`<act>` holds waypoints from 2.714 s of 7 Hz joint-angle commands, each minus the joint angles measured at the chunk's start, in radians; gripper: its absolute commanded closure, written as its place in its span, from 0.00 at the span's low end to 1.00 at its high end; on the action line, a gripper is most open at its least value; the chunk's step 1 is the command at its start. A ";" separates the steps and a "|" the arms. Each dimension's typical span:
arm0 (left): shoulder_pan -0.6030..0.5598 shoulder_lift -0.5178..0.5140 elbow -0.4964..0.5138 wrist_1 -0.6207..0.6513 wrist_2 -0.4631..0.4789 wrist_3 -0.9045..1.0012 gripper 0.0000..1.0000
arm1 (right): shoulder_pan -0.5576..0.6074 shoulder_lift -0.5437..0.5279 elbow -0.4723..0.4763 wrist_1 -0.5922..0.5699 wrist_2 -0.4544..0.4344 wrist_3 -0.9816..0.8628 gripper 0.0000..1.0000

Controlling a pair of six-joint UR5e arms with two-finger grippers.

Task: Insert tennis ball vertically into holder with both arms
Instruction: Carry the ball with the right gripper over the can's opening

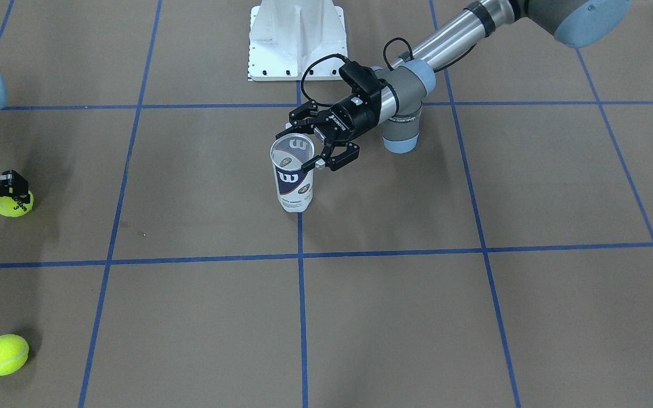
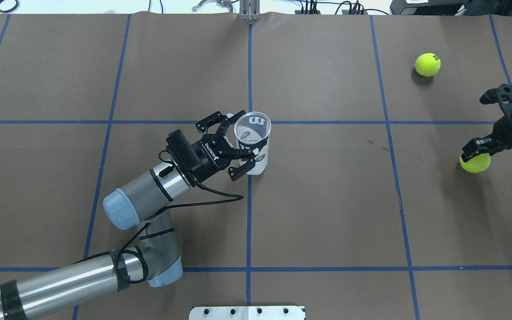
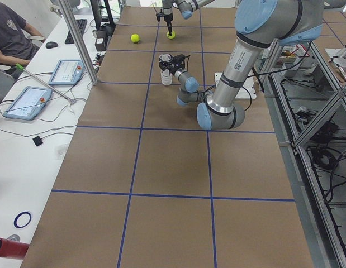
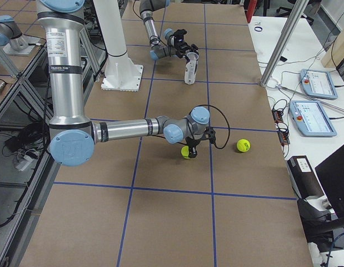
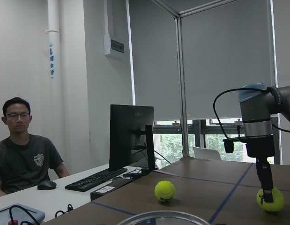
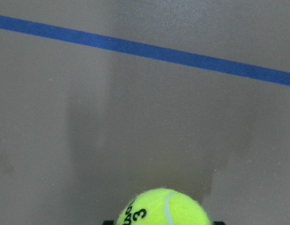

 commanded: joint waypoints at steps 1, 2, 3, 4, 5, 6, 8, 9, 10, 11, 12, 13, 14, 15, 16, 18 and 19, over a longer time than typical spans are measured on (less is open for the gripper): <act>0.002 0.001 -0.002 -0.002 0.000 0.000 0.27 | 0.001 0.066 0.092 -0.012 0.044 0.198 1.00; 0.000 0.001 0.000 -0.002 0.000 0.000 0.27 | -0.003 0.146 0.112 -0.012 0.067 0.357 1.00; 0.000 0.001 0.000 -0.002 0.000 0.000 0.27 | -0.029 0.198 0.149 -0.012 0.076 0.491 1.00; 0.000 0.001 0.000 -0.002 0.000 0.000 0.26 | -0.064 0.269 0.166 -0.015 0.074 0.620 1.00; 0.000 0.001 0.000 -0.002 0.002 0.000 0.22 | -0.098 0.351 0.166 -0.017 0.068 0.755 1.00; 0.000 0.001 0.000 -0.002 0.017 0.000 0.17 | -0.115 0.422 0.168 -0.029 0.065 0.862 1.00; 0.002 0.014 -0.002 -0.002 0.028 0.000 0.13 | -0.167 0.551 0.191 -0.137 0.023 0.944 1.00; 0.002 0.014 -0.002 -0.002 0.028 -0.002 0.13 | -0.210 0.614 0.191 -0.168 -0.026 0.998 1.00; 0.002 0.014 -0.002 0.000 0.029 -0.002 0.12 | -0.260 0.663 0.189 -0.185 -0.081 1.053 1.00; 0.002 0.014 -0.002 -0.002 0.029 -0.002 0.12 | -0.302 0.712 0.185 -0.225 -0.135 1.076 1.00; 0.002 0.014 -0.002 -0.002 0.029 -0.002 0.12 | -0.311 0.748 0.180 -0.259 -0.146 1.078 1.00; 0.002 0.014 -0.002 -0.002 0.029 -0.002 0.12 | -0.328 0.762 0.172 -0.262 -0.162 1.083 1.00; 0.002 0.014 -0.002 -0.002 0.029 -0.002 0.12 | -0.362 0.762 0.171 -0.262 -0.207 1.084 1.00; 0.002 0.014 -0.002 -0.002 0.029 -0.002 0.12 | -0.367 0.762 0.168 -0.262 -0.214 1.084 1.00; 0.002 0.014 -0.002 -0.002 0.029 -0.002 0.12 | -0.367 0.760 0.166 -0.262 -0.214 1.084 1.00; 0.002 0.014 -0.002 -0.002 0.029 -0.002 0.12 | -0.374 0.757 0.163 -0.262 -0.215 1.083 1.00; 0.002 0.014 -0.002 -0.002 0.029 -0.002 0.12 | -0.374 0.757 0.165 -0.262 -0.215 1.083 0.60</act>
